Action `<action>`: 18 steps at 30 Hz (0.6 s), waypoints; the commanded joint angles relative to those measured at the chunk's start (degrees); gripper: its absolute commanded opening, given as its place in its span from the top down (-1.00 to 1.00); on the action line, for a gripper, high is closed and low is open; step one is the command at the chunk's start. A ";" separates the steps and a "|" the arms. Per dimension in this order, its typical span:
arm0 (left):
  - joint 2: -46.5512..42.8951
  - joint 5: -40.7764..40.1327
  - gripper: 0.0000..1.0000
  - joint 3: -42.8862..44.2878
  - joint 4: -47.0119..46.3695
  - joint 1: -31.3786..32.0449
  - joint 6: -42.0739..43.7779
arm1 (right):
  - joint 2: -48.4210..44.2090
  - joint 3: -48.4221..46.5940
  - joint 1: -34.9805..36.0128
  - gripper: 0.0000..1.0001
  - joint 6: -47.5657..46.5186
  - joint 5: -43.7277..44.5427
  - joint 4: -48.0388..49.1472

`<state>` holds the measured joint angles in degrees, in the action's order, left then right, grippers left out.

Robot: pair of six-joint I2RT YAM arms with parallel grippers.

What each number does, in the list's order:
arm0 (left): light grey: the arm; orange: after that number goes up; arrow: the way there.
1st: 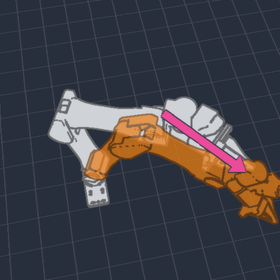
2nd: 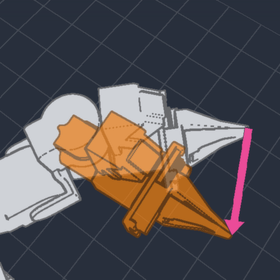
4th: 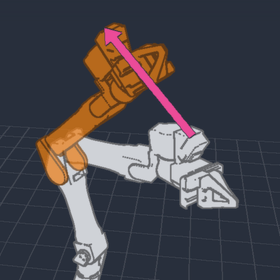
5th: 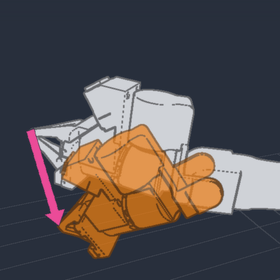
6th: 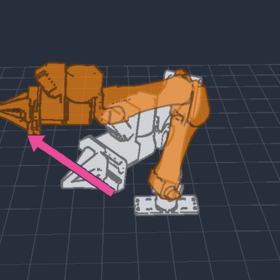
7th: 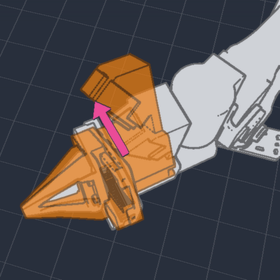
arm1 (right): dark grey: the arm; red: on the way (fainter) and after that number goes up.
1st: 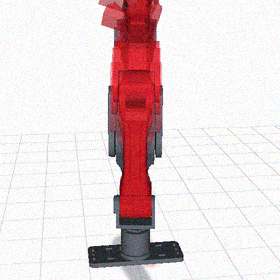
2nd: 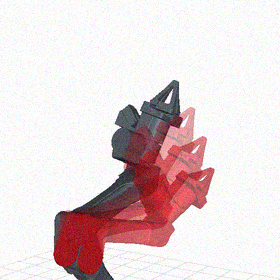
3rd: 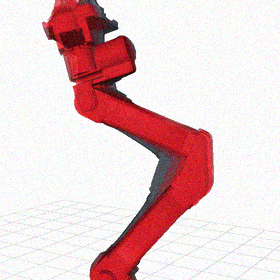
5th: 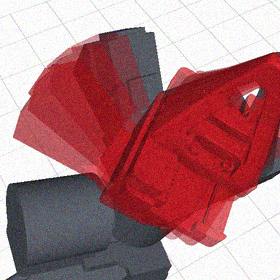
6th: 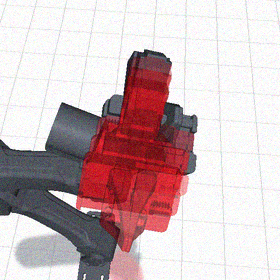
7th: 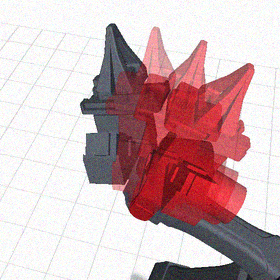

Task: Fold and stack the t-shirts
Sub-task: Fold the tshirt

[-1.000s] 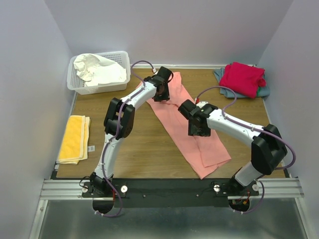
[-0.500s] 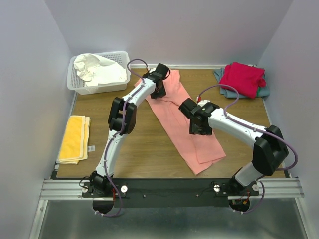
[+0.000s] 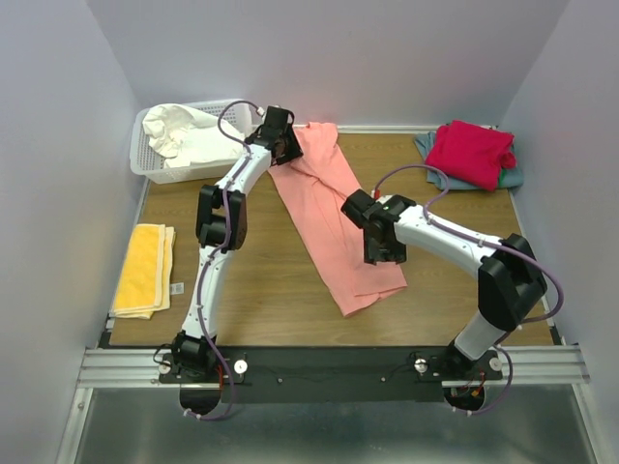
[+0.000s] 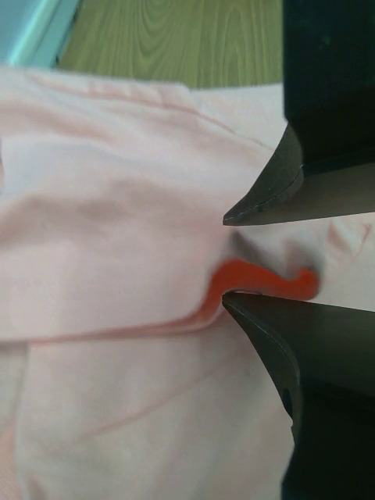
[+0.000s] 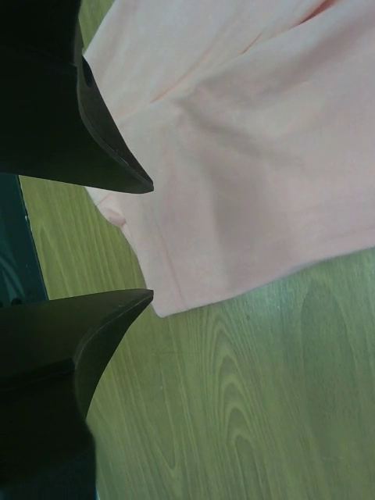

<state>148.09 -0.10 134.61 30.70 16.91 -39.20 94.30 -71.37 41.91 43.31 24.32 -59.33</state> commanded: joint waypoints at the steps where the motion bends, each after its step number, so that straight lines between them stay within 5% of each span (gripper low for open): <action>1: 0.88 11.34 0.02 2.06 -14.34 -0.03 2.29 | 0.10 1.76 0.36 -0.18 -5.42 -4.62 2.90; 10: -10.09 10.65 0.05 -9.87 -16.73 0.23 6.24 | 1.84 -1.22 5.71 -0.05 -9.29 -5.16 6.86; 18: -17.39 4.58 0.13 -16.73 -6.44 2.60 10.89 | 5.72 2.11 13.81 0.05 -7.28 -5.77 10.46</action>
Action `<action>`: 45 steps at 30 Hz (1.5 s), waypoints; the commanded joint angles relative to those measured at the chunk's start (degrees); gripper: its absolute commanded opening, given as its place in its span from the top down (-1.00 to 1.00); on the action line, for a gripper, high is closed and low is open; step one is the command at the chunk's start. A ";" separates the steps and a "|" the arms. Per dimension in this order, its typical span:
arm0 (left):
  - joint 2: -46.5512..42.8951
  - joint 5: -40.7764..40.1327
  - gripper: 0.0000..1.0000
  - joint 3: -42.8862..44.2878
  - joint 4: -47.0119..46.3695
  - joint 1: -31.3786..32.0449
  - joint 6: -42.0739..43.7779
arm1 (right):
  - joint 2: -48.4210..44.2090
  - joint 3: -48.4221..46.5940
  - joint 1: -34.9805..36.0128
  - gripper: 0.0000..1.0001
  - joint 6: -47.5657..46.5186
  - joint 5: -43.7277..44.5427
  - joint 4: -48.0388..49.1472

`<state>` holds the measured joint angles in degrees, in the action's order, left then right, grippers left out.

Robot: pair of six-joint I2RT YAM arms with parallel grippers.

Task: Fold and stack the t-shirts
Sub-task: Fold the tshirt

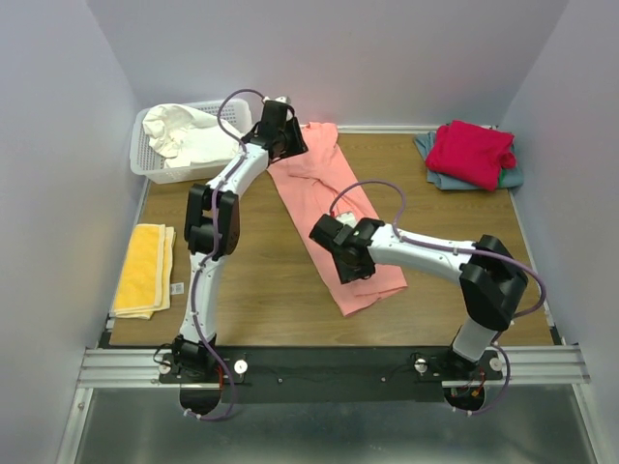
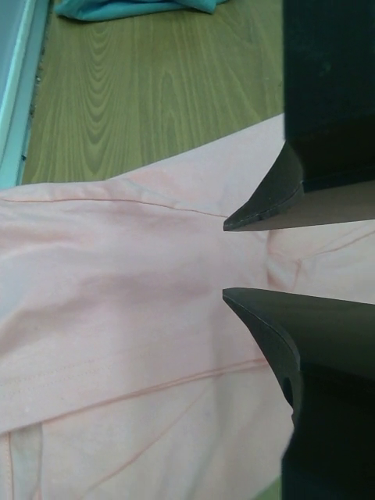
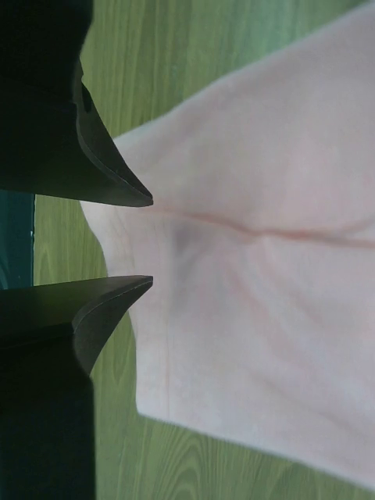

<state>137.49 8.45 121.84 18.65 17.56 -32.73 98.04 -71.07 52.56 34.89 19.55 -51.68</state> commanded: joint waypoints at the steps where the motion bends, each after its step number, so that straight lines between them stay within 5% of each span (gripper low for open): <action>1: -8.02 -4.40 0.14 -7.37 5.69 2.30 4.86 | 1.98 2.07 3.43 0.05 1.31 -1.18 3.16; 11: -26.03 -5.55 0.17 -28.31 5.87 5.64 4.17 | 2.33 5.50 3.61 0.27 2.99 -0.13 4.40; 23: -34.48 -3.97 0.21 -43.95 5.61 10.56 2.94 | 1.63 8.14 3.78 0.41 4.13 -0.65 5.97; 32: -36.24 -3.61 0.22 -46.78 4.99 11.53 1.79 | 2.77 9.02 3.70 0.56 4.13 -0.04 7.30; 37: -37.29 -4.05 0.22 -47.92 5.60 12.23 1.71 | 2.68 9.37 3.78 0.99 5.01 0.40 7.21; 45: -37.21 -4.40 0.22 -49.42 5.95 12.58 1.53 | -1.18 8.49 3.78 0.99 8.08 3.81 1.43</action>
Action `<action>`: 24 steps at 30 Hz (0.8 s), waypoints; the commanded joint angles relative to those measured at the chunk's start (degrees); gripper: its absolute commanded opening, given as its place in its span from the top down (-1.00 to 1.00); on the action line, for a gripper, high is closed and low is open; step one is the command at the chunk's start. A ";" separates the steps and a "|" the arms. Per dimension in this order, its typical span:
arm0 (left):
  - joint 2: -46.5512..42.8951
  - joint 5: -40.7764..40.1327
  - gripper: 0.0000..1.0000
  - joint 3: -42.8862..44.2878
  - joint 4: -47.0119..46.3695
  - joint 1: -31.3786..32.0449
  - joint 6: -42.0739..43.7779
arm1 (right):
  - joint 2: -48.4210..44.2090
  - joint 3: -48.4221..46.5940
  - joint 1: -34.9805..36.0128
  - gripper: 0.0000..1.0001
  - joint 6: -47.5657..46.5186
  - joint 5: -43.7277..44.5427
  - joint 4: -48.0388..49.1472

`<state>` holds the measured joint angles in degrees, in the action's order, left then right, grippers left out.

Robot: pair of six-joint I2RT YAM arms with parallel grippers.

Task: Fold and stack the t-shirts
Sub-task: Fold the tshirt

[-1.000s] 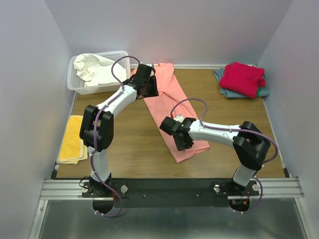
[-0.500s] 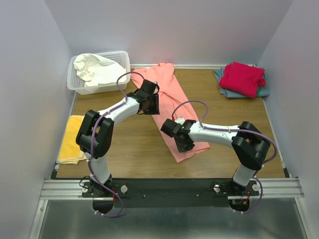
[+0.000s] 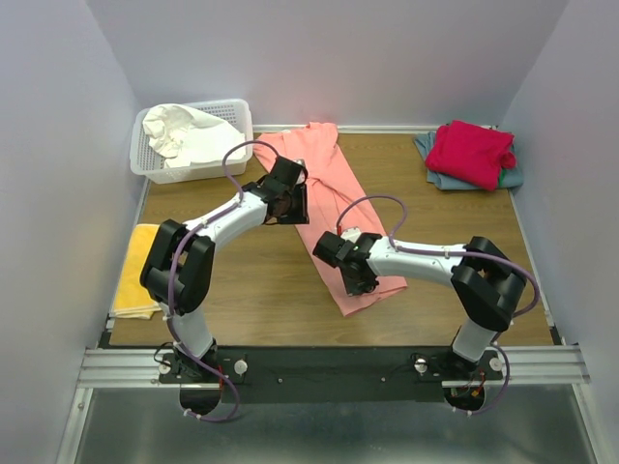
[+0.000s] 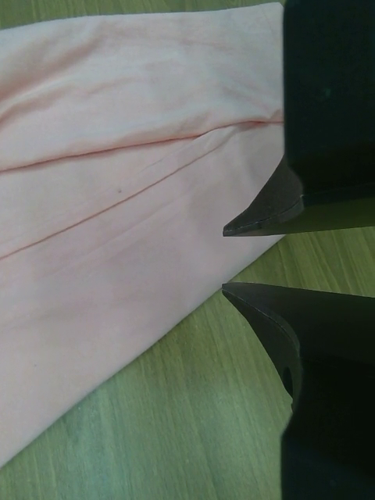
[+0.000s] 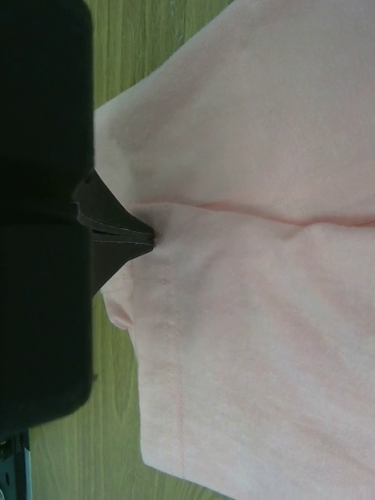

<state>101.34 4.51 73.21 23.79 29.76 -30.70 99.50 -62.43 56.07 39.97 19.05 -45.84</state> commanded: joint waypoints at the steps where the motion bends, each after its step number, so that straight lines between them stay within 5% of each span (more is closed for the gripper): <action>1: -0.97 -0.47 0.22 -0.79 0.82 0.65 -0.50 | -3.00 -0.32 0.18 0.99 3.45 4.94 -5.47; 10: 0.35 -0.47 0.24 -0.70 0.73 2.50 -0.42 | -5.72 0.82 0.18 0.99 8.02 9.34 -13.74; 21: 0.26 -0.29 0.25 -0.35 1.34 3.64 0.20 | -6.43 2.32 0.26 0.99 7.67 5.74 -9.97; 24: -0.61 -0.64 0.25 -1.05 2.22 4.87 0.64 | -6.78 1.44 0.18 0.64 9.51 7.58 -11.71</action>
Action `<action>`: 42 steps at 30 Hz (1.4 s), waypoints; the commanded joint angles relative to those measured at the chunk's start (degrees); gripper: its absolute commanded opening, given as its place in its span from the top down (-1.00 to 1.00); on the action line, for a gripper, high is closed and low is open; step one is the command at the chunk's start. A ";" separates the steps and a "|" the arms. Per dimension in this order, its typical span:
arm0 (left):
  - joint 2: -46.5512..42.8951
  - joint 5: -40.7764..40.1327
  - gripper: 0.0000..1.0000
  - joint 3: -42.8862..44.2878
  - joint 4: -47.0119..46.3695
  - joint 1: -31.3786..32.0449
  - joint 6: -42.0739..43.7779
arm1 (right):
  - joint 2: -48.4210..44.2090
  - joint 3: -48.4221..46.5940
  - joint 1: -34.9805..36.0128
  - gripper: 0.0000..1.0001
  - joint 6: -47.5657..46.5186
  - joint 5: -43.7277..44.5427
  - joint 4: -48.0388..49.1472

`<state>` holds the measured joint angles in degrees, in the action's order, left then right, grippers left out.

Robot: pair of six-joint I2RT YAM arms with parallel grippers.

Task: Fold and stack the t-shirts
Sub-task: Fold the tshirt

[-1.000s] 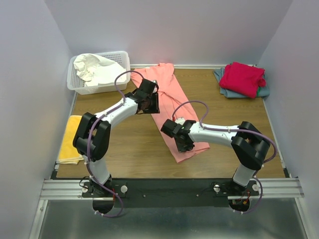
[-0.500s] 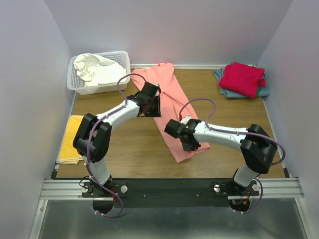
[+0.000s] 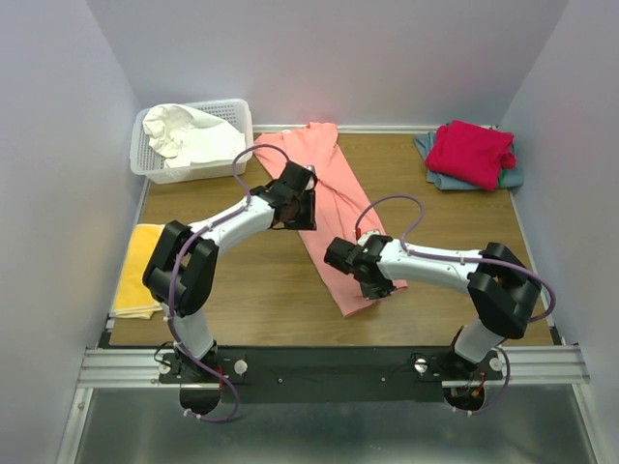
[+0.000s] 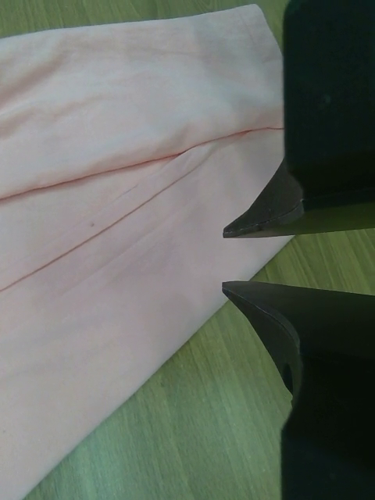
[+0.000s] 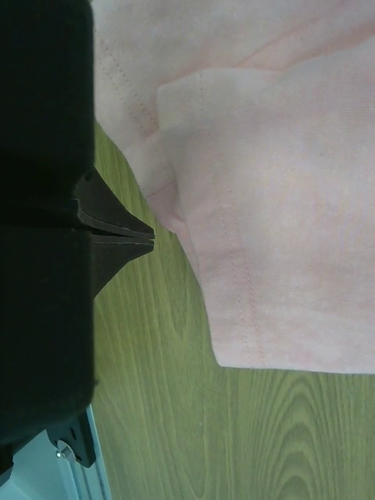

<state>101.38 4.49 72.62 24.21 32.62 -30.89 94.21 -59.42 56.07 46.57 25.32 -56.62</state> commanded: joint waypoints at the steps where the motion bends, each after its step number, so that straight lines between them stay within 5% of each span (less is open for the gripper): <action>1: -0.92 -0.71 0.25 -0.81 1.98 2.36 1.10 | -1.75 -2.10 0.26 0.52 4.57 2.96 -1.47; 3: -2.50 -0.71 0.25 -2.21 2.42 3.94 1.01 | -2.28 -2.28 0.00 0.22 5.72 4.38 -2.52; 11: -9.53 1.75 -0.07 -8.97 0.40 11.32 -3.11 | -3.42 -1.76 -8.68 0.03 5.74 7.64 -2.71; 16: -11.29 3.59 -0.19 -11.53 -1.09 15.27 -7.42 | -5.18 0.00 -14.58 -0.31 -0.93 5.98 3.70; 24: -12.70 3.42 -0.30 -13.64 -1.44 20.81 -15.33 | -9.14 3.17 -26.27 -0.33 -7.89 -4.13 14.68; 33: -11.56 1.23 -0.25 -14.00 1.19 27.49 -25.86 | -10.45 8.08 -28.04 -0.32 -10.00 -13.54 21.90; 42: -10.24 -2.72 -0.23 -16.11 5.84 30.84 -36.43 | -12.48 10.81 -29.62 -0.31 -12.81 -13.54 23.40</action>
<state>90.48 6.09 57.76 25.63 62.98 -60.27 83.85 -49.82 27.77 36.03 13.30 -35.86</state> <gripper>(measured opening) 0.623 0.656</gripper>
